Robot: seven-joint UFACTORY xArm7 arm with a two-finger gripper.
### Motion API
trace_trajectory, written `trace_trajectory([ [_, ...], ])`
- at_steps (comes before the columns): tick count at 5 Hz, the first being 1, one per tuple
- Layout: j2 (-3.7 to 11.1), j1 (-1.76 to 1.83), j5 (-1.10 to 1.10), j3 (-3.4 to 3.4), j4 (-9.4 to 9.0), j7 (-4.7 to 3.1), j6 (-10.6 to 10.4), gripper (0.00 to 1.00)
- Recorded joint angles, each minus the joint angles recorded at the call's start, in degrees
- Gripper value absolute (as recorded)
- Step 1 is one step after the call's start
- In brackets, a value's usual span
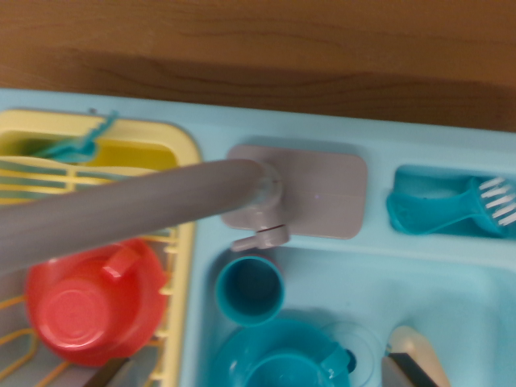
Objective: Pick detergent from the sink
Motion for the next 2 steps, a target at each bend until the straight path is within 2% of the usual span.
trace_trajectory([
  [1,0.52,-0.47,0.21,-0.59,-2.24,-1.16,-2.67,0.0],
  [2,0.52,-0.47,0.21,-0.59,-2.24,-1.16,-2.67,0.0],
])
